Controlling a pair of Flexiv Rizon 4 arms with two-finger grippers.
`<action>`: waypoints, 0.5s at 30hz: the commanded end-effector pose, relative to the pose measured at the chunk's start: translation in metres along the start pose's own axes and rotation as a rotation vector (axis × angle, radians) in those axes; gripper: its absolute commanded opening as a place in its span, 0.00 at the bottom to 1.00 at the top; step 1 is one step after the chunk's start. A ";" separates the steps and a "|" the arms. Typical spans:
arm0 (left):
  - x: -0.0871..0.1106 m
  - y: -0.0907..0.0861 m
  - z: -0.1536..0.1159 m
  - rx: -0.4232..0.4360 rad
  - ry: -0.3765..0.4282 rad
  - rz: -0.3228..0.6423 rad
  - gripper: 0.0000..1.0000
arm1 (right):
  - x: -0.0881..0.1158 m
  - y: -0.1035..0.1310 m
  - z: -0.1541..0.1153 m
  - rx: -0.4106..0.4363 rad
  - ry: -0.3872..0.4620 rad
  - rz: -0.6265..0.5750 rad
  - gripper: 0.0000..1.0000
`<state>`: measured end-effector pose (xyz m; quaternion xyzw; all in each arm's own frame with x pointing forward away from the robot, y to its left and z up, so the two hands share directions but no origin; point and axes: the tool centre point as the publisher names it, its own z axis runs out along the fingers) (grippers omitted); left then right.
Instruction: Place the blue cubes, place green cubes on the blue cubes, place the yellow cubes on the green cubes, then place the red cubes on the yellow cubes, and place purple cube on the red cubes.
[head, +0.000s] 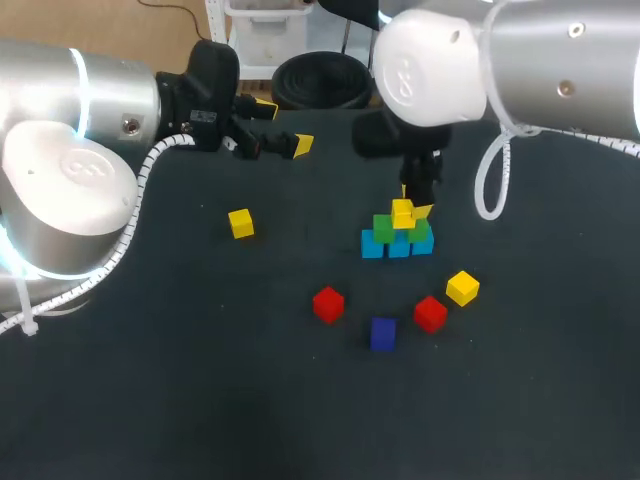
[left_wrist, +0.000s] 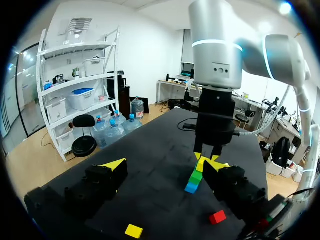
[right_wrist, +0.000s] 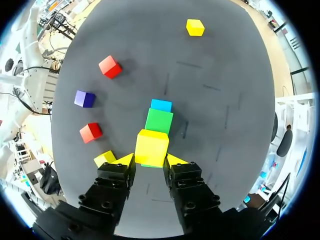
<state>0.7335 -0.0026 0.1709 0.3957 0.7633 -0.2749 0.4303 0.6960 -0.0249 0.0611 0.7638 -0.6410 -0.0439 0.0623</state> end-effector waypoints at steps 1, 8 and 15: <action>0.001 0.000 0.000 0.001 -0.007 0.001 1.00 | -0.001 -0.002 0.001 -0.009 -0.005 -0.003 0.00; 0.001 0.000 0.000 0.001 -0.007 0.001 1.00 | -0.002 -0.001 0.000 -0.014 -0.016 -0.007 0.28; 0.001 0.000 0.000 0.001 -0.007 0.001 1.00 | -0.001 0.000 0.000 -0.018 -0.012 -0.007 0.38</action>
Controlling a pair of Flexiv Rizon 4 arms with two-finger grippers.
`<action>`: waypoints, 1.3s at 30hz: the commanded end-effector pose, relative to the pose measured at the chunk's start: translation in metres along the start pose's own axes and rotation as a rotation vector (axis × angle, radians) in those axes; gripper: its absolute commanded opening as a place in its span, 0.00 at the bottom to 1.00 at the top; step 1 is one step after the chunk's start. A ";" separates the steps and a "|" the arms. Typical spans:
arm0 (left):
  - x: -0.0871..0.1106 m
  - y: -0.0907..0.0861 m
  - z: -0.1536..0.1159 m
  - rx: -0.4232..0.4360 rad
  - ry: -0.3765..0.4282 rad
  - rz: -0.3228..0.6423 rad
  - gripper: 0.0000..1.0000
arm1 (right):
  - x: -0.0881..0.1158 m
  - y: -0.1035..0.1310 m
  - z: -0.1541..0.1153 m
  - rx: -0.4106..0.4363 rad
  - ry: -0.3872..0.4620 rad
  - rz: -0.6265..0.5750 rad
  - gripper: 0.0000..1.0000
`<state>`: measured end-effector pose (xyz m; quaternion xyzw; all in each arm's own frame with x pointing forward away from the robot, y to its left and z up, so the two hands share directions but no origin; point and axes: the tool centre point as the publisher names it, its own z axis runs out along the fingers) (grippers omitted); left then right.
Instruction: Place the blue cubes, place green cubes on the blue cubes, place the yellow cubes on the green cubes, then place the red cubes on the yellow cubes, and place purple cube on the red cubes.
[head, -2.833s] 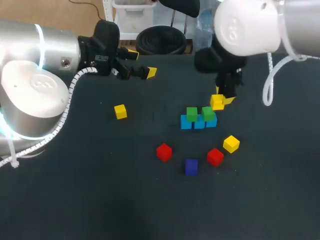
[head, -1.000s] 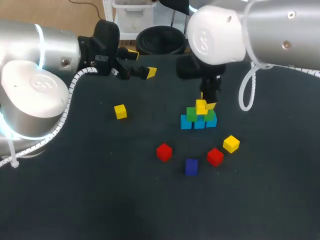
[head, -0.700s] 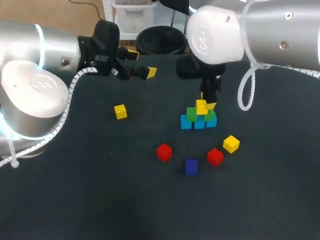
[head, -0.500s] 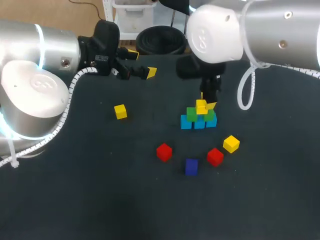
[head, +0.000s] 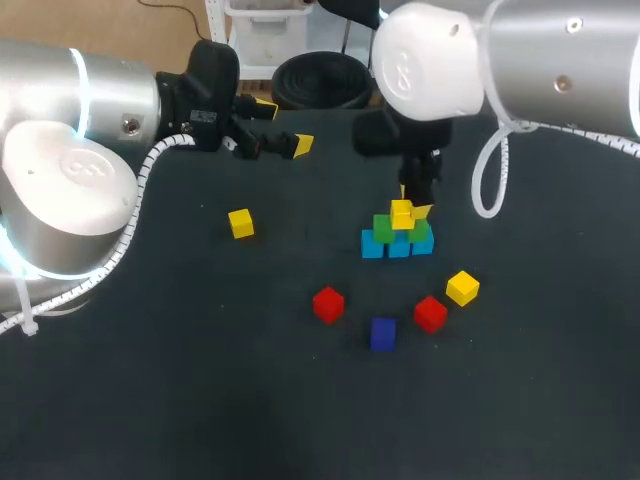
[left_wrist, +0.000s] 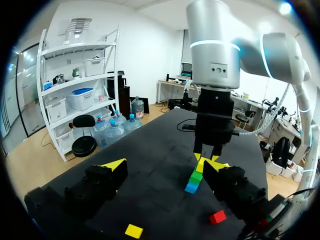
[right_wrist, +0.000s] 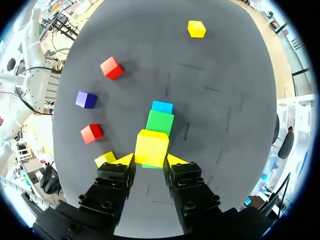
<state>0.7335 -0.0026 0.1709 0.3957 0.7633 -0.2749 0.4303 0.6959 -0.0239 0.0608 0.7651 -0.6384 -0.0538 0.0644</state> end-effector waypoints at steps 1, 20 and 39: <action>0.001 0.000 0.000 0.001 -0.007 0.001 1.00 | 0.000 0.000 0.000 -0.003 0.001 -0.001 0.42; 0.001 0.000 0.000 0.001 -0.007 0.001 1.00 | 0.000 0.003 -0.003 -0.004 -0.015 0.008 1.00; 0.001 0.000 0.000 0.001 -0.007 0.001 1.00 | -0.007 0.021 -0.016 0.049 -0.095 0.005 1.00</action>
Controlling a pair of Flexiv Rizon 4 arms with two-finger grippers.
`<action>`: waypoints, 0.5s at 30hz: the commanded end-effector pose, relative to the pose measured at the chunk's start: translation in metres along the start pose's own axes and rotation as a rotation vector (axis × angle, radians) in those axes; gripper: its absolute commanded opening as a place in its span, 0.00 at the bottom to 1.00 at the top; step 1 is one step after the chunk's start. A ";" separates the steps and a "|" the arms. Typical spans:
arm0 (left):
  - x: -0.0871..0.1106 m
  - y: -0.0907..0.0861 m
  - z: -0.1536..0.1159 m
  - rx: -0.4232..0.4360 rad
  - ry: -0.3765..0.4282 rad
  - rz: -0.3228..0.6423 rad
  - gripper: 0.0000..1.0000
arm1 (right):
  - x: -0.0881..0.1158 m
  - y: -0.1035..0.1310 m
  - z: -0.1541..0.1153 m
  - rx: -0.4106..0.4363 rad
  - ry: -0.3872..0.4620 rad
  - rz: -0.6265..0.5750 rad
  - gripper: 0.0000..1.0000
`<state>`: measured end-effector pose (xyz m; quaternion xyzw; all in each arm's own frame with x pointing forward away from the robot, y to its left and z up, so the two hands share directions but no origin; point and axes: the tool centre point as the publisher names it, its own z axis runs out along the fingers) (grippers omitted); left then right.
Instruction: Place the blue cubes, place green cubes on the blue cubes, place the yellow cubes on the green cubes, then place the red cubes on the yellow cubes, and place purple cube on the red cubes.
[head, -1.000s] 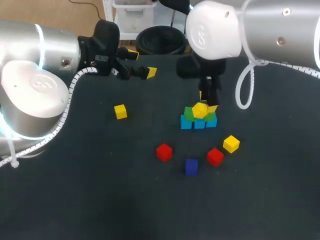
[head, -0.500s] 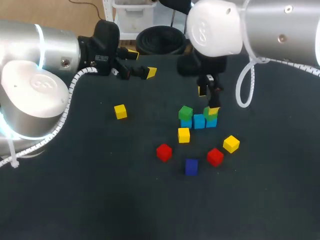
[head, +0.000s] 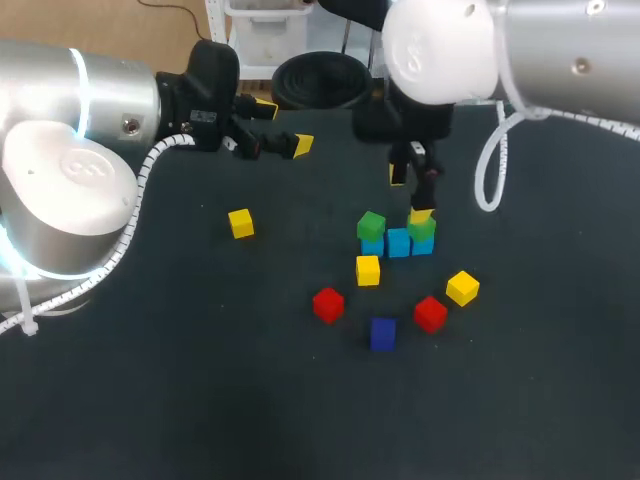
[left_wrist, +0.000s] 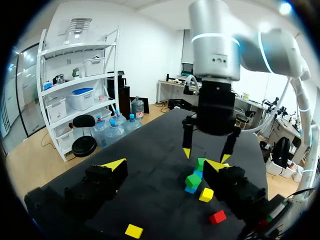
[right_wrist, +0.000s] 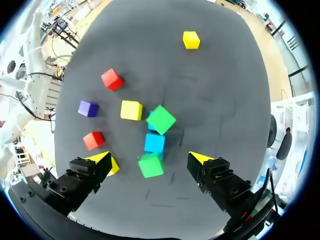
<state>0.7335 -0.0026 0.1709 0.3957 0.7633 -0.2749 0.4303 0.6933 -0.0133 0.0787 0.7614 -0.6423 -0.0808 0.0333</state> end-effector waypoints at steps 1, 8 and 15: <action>0.001 0.000 0.000 0.001 -0.007 0.002 1.00 | 0.002 0.019 0.004 0.031 -0.018 0.000 0.98; 0.001 0.000 0.000 0.001 -0.007 0.002 1.00 | -0.015 0.028 0.017 -0.024 -0.012 0.037 0.69; 0.001 0.000 0.000 0.001 -0.007 0.002 1.00 | -0.030 0.022 0.024 -0.008 -0.030 0.114 0.76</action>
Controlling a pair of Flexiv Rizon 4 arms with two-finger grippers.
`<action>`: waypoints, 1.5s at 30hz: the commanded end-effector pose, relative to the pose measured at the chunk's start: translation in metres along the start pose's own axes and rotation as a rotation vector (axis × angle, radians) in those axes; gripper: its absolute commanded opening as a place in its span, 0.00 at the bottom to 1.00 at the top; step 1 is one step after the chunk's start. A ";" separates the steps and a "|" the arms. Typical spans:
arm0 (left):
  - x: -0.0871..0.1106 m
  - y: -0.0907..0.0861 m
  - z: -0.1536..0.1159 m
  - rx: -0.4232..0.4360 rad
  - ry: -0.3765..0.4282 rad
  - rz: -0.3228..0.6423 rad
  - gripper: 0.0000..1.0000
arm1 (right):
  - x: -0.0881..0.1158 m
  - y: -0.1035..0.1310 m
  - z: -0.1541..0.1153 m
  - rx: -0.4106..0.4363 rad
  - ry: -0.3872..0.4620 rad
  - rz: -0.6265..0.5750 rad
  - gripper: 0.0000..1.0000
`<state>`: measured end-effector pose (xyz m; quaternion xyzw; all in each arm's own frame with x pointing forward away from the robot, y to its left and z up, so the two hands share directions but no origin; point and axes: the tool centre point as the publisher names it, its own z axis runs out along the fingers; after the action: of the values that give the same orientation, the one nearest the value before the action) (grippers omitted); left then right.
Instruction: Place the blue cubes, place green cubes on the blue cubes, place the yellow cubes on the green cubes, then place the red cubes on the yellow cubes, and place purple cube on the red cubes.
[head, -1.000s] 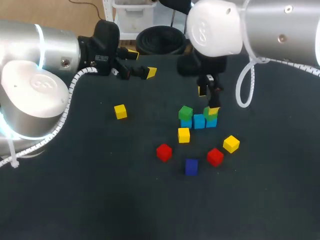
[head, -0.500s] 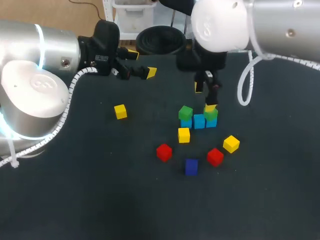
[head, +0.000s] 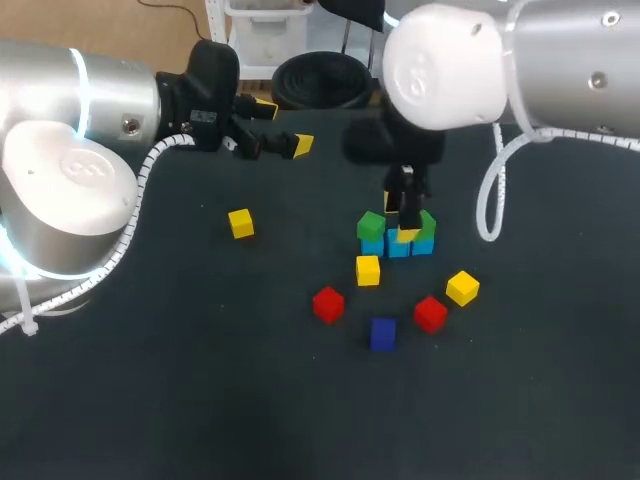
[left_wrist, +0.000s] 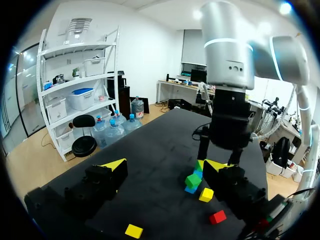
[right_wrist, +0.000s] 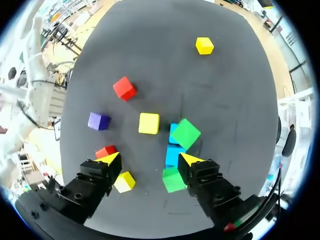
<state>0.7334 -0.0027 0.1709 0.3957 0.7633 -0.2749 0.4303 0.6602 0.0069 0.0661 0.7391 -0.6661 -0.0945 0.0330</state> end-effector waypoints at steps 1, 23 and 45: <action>0.001 0.000 0.000 0.001 -0.007 0.001 1.00 | -0.007 -0.006 0.005 0.011 -0.009 0.075 0.77; 0.001 0.000 0.000 0.001 -0.007 0.001 1.00 | -0.031 -0.031 0.023 -0.009 -0.107 0.365 0.72; 0.001 0.000 0.000 0.001 -0.007 0.001 1.00 | -0.025 -0.037 0.036 0.059 0.003 0.303 0.15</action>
<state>0.7335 -0.0026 0.1709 0.3957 0.7633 -0.2749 0.4303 0.6898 0.0398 0.0286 0.6304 -0.7725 -0.0705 0.0299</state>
